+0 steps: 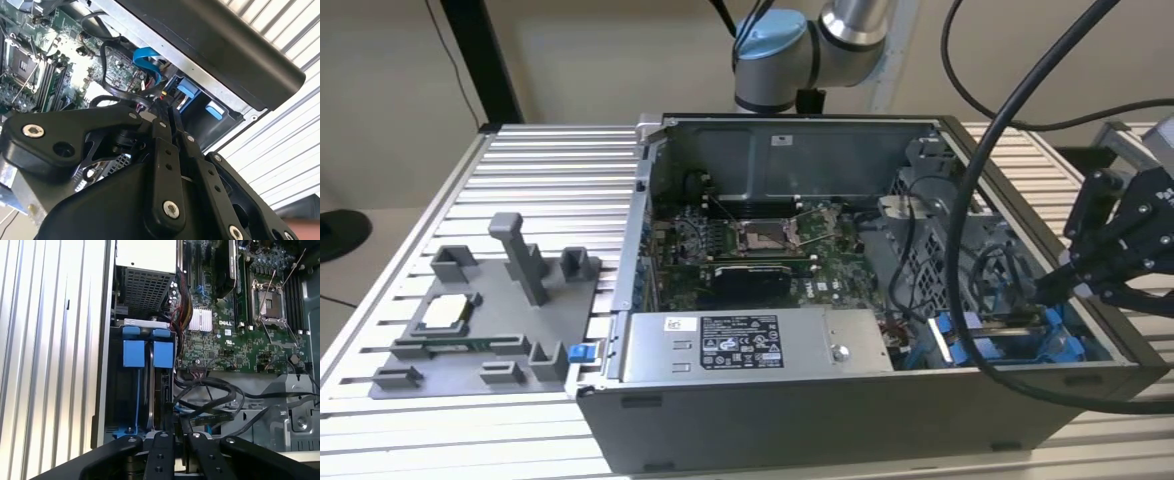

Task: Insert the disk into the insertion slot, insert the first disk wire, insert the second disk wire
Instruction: 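Insert the second disk wire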

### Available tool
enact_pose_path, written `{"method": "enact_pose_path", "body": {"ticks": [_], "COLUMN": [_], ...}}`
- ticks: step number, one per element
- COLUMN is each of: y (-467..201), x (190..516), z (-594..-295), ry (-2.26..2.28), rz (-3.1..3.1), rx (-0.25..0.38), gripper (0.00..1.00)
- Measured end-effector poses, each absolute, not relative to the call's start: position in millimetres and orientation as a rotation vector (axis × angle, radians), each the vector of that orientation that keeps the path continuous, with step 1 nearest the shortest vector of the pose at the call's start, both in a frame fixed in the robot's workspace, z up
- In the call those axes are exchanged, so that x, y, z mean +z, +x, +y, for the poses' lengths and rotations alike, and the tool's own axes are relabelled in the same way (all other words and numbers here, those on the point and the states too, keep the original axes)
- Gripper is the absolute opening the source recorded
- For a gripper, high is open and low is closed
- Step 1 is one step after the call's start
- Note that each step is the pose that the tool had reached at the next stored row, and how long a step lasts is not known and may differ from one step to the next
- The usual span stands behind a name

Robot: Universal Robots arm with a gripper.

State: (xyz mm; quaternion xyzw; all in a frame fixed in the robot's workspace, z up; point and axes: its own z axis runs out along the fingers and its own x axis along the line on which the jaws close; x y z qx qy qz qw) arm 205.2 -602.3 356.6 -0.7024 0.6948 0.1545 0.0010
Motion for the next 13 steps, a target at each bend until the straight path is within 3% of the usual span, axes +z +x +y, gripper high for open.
{"method": "enact_pose_path", "body": {"ticks": [13], "y": [201.1], "x": [370.8], "z": [-590.3], "ry": [-2.205], "rz": [2.182], "rx": [0.485], "gripper": [0.0]}}
